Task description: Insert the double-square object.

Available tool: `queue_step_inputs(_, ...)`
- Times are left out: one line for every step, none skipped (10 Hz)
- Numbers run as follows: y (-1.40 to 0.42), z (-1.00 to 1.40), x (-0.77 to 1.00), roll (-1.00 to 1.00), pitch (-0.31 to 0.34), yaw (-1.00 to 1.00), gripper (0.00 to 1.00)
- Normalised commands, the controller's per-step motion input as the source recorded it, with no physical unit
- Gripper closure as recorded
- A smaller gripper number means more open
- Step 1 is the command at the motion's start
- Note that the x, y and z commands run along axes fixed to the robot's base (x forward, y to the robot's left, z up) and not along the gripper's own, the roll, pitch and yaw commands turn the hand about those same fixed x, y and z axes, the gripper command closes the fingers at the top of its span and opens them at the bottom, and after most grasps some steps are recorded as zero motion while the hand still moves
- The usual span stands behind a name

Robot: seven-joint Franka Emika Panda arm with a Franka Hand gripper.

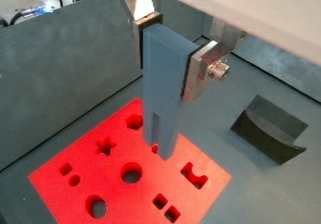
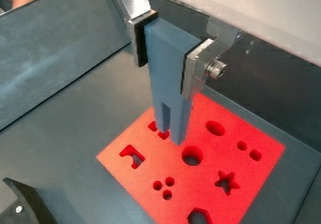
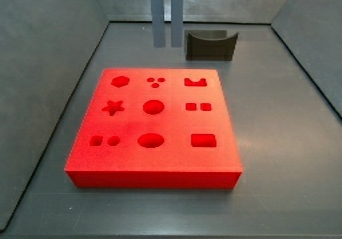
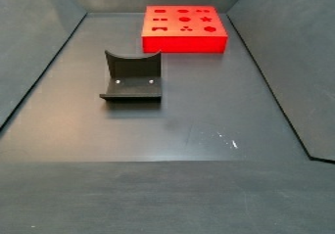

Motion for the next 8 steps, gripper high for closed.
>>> queue_step_inputs(-0.12, -0.46, 0.64, 0.00, 0.000, 0.00, 1.00)
queue_step_inputs(-0.22, -0.49, 0.75, 0.07, 0.000, 0.00, 1.00)
queue_step_inputs(-0.19, -0.43, 0.71, 0.22, 0.011, 0.00, 1.00)
queue_step_inputs(-0.18, -0.45, 0.81, 0.31, 0.076, 0.00, 1.00)
queue_step_inputs(-0.22, -0.45, 0.65, 0.33, 0.036, 0.00, 1.00)
queue_step_inputs(-0.22, -0.51, 0.63, 0.29, 0.011, 0.00, 1.00)
queue_step_inputs(-0.21, -0.57, 0.57, 0.23, 0.000, 0.00, 1.00)
queue_step_inputs(-0.12, -0.57, 0.45, 0.12, -0.010, 0.00, 1.00)
